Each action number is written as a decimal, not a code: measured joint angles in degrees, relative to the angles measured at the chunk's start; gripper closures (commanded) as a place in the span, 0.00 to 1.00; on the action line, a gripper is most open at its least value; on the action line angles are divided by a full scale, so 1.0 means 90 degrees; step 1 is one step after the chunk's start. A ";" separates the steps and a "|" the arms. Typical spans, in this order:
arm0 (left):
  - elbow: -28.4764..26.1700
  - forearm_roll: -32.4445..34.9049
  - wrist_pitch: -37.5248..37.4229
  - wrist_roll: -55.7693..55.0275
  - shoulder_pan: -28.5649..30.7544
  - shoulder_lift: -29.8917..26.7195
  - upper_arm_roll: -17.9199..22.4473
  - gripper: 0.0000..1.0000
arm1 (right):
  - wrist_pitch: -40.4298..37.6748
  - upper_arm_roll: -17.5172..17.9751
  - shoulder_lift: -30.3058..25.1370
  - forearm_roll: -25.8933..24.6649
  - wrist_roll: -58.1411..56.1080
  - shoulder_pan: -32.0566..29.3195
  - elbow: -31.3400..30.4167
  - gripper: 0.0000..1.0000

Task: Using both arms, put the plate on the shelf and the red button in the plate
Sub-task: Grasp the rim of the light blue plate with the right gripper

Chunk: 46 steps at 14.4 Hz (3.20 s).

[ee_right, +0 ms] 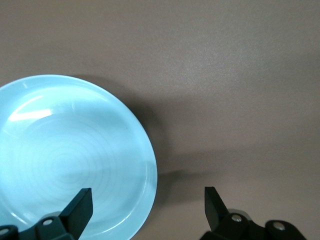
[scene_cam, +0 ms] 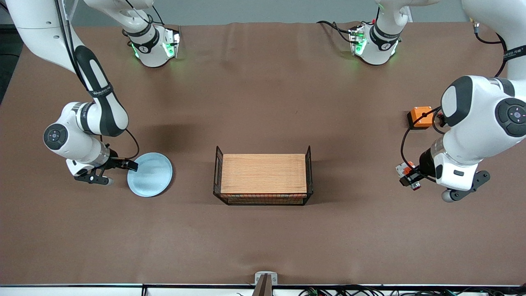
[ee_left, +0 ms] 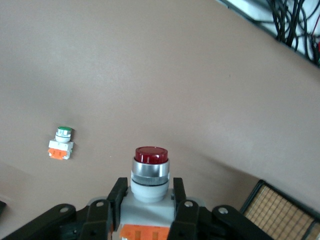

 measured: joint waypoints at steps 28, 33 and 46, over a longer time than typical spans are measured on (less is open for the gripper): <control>0.0397 -0.0097 -0.0011 -0.0812 0.0003 0.0058 0.0010 0.71 | -0.0538 0.0027 0.0349 0.0063 0.0291 -0.0194 0.0613 1.00; 0.0413 -0.0100 -0.0018 -0.0850 0.0004 0.0058 0.0011 0.70 | -0.3393 0.0037 0.0056 0.0062 0.0767 -0.0114 0.2210 1.00; 0.0469 -0.0286 -0.0141 -0.0936 -0.0004 0.0058 0.0003 0.70 | -0.6587 0.0185 -0.1659 0.0526 0.6235 0.1669 0.3795 1.00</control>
